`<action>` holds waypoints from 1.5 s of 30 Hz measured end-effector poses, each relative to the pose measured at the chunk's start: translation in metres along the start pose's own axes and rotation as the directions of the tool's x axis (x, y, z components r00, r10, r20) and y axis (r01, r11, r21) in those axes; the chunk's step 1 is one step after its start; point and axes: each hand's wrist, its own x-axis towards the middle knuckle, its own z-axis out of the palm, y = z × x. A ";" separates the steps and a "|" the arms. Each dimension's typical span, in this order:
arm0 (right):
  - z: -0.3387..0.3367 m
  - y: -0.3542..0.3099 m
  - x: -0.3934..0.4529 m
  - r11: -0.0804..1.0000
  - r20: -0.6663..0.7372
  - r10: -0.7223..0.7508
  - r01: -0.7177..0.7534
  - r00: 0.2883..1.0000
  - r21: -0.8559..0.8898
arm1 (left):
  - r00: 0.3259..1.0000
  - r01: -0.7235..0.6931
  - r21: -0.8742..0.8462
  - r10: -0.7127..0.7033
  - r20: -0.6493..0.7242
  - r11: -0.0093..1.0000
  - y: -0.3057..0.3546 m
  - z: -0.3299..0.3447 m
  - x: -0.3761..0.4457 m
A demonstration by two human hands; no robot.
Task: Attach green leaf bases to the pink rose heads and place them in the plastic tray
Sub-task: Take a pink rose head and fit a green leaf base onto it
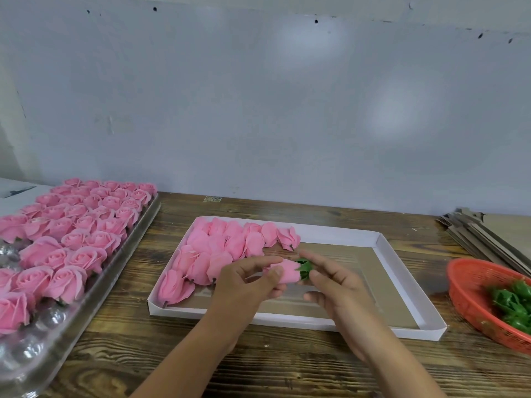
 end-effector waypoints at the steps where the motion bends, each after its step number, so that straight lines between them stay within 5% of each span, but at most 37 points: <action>1: 0.001 0.000 0.000 1.000 0.004 -0.013 0.013 1.000 -0.022 | 1.000 0.001 0.003 -0.001 -0.001 1.000 -0.001 0.000 0.000; 17: 0.001 0.006 0.000 0.985 0.050 -0.165 0.168 0.985 -0.046 | 0.994 0.097 -0.192 -0.085 0.073 0.977 -0.003 -0.004 0.003; 45: 0.000 0.011 -0.001 0.955 0.052 -0.176 0.183 0.983 -0.233 | 0.990 0.024 -0.039 -0.018 0.138 0.999 -0.008 -0.007 0.004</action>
